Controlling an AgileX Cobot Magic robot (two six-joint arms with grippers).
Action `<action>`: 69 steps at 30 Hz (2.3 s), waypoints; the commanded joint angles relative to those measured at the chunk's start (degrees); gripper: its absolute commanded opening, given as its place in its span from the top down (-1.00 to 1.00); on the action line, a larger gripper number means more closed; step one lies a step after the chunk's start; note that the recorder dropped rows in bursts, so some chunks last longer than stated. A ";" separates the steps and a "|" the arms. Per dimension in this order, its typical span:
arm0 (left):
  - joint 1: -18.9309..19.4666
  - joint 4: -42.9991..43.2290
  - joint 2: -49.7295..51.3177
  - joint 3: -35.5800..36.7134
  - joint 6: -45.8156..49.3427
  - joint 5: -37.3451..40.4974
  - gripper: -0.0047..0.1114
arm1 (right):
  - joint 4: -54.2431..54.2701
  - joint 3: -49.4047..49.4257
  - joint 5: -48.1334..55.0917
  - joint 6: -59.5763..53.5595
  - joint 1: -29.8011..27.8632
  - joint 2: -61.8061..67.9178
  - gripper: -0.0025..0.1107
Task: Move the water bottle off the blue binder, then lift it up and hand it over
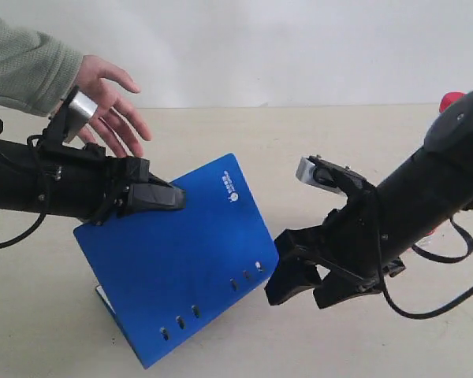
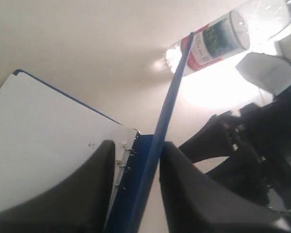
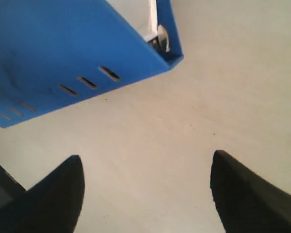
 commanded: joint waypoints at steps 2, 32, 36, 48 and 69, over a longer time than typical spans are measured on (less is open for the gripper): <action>0.27 -6.93 -0.29 -0.18 1.60 2.91 0.84 | 26.68 7.88 -9.01 -22.39 -0.34 -0.69 -0.21; 0.27 -5.55 -0.21 -3.68 -2.94 7.96 0.84 | 48.55 8.41 -6.79 -41.47 -0.34 4.66 -0.21; 0.27 -6.90 -0.21 -4.71 -3.13 10.83 0.84 | 49.12 8.41 -0.61 -48.14 -0.34 7.87 -0.21; 0.14 -10.13 -0.21 -4.71 -4.00 16.53 0.84 | 49.12 3.12 1.78 -54.68 -0.34 7.87 -0.20; 0.14 22.46 7.32 -2.26 -23.44 -6.85 0.84 | 36.69 2.67 -5.85 -44.35 -0.34 1.33 0.96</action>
